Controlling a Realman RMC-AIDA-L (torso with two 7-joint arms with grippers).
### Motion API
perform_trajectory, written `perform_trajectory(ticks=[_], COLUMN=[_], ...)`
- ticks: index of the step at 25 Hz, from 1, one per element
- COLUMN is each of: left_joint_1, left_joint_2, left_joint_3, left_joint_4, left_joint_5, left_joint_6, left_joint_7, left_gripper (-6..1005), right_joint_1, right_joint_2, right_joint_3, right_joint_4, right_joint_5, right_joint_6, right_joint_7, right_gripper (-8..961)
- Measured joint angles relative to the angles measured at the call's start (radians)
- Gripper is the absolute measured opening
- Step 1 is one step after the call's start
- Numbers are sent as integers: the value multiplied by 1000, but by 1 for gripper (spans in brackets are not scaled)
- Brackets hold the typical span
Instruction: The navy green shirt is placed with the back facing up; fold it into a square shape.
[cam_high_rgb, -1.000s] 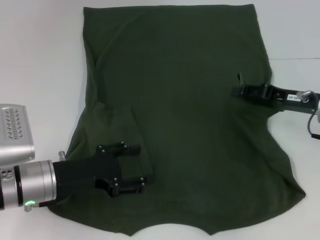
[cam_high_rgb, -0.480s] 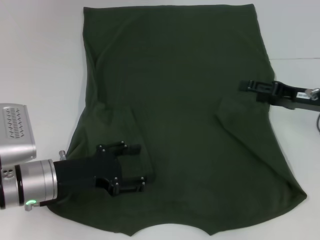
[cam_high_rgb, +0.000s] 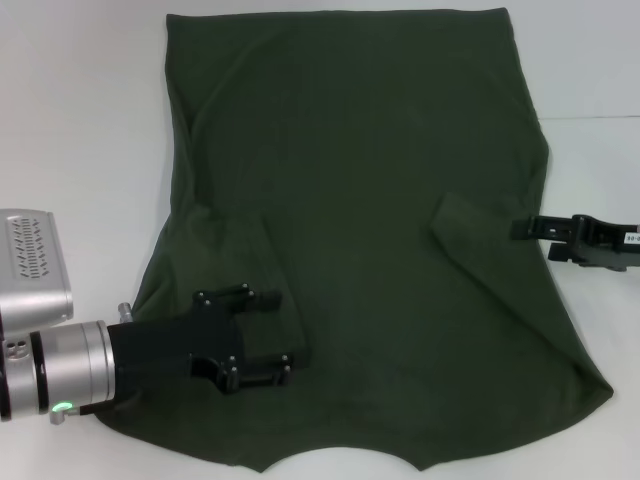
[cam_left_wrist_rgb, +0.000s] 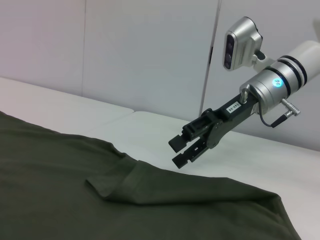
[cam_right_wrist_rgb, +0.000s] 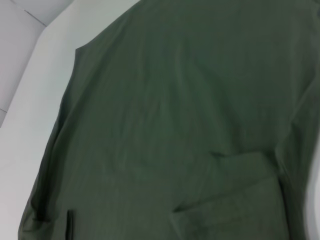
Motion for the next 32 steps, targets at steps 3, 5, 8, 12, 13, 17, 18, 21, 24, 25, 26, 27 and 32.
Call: perform_trajectory(ticks=[3,5,8,12,13,17,18,21,24,25,26,27,32], left_joint_1=[0,-2,-2,-1,-1,0,0,1,2,2,2,2,0], left_joint_2=[0,0,0,0,0,-1,-1,-1,-2,-2,-2,-2,-1], left_joint_3=[1,3,3,3,3,5,5,6,6,6,5,5,4], left_joint_4=[0,0,0,0,0,-1,-1,-2,-2,-2,-2,-2,-2], left_joint_5=[0,1,1,1,1,1,1,1,1,1,1,1,1], left_joint_6=[0,0,-1,-1,-1,-1,-1,-1,-1,-1,-1,-1,-1], left_joint_7=[0,0,0,0,0,0,0,0,0,0,0,0,0], left_gripper=[815,815,815,815,815,816,816,815,815,815,816,816,816], right_joint_1=[-9,-15,-21,-26,-26,-26,-25,-23,-22,-22,-23,-23,-17], right_joint_2=[0,-1,-5,-2,1,16,18,25,29,30,31,33,49], right_joint_3=[0,0,0,0,0,0,0,0,0,0,0,1,1], right_joint_4=[0,-2,0,4,4,8,11,17,17,17,17,17,18], right_joint_5=[-1,-1,-1,-2,-2,0,1,1,3,5,8,12,41], right_joint_6=[-3,-4,-9,-15,-16,-17,-16,-15,-15,-17,-20,-27,-85], right_joint_7=[0,0,1,-1,-3,-7,-8,-10,-11,-11,-13,-18,-57], right_gripper=[936,935,935,933,933,932,931,930,930,929,929,929,927])
